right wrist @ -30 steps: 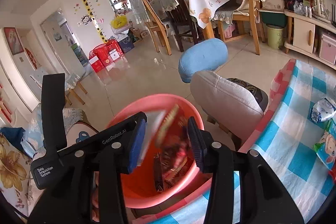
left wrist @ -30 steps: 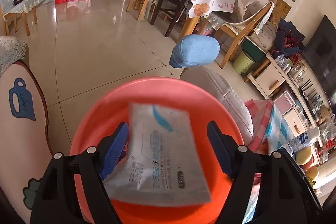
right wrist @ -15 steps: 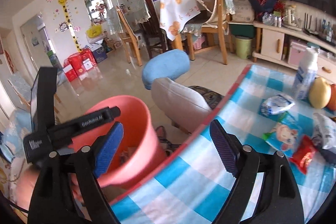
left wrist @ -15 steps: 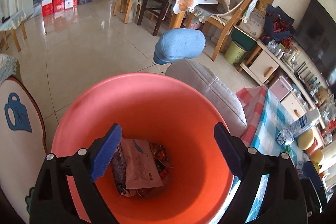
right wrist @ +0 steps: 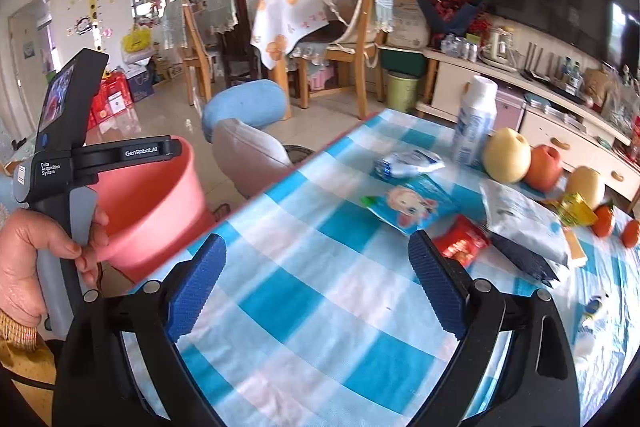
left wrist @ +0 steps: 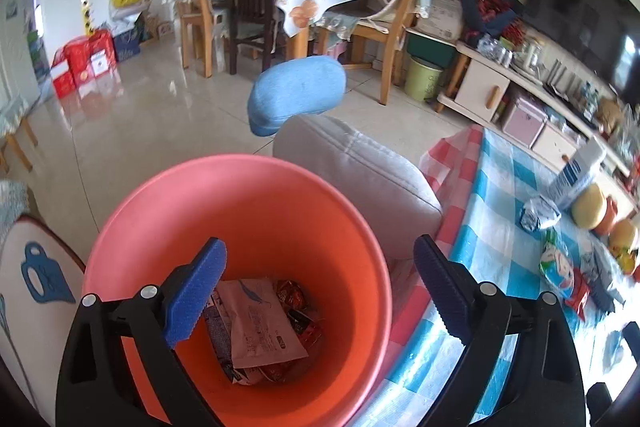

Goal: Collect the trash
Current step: 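Move both tools back over the table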

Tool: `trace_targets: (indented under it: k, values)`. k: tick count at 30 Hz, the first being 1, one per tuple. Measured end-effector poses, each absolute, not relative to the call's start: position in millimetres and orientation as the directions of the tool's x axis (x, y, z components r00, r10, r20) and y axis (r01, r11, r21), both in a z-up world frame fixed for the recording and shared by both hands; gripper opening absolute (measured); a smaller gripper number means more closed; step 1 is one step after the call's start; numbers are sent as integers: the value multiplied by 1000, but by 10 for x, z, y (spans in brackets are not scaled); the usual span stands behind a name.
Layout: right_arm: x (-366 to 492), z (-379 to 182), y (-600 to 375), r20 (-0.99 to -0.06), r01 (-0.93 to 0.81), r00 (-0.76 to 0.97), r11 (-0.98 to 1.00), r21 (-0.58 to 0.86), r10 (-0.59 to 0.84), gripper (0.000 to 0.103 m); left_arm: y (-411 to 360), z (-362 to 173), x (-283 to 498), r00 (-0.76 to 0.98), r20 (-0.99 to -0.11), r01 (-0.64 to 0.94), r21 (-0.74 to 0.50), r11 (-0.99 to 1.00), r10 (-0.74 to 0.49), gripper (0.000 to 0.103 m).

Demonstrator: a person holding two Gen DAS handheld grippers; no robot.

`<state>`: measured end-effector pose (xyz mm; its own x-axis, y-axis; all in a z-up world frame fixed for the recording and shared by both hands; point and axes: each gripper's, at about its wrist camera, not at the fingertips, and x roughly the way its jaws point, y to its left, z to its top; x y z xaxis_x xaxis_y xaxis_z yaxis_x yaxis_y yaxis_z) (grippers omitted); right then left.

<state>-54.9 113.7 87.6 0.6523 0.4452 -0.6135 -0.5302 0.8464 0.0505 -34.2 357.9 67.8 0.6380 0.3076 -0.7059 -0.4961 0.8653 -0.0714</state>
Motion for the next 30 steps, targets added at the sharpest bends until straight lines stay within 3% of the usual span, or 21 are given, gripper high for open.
trace_targets:
  k: [13, 30]
  values:
    - [-646, 726, 437, -617, -444, 707, 896, -6, 346, 94, 2729, 688, -139, 710, -659, -300, 36, 953, 248, 94]
    - [-570, 669, -247, -627, -361, 711, 930, 66, 320, 98, 1738, 541, -74, 738, -651, -132, 118, 984, 177, 94]
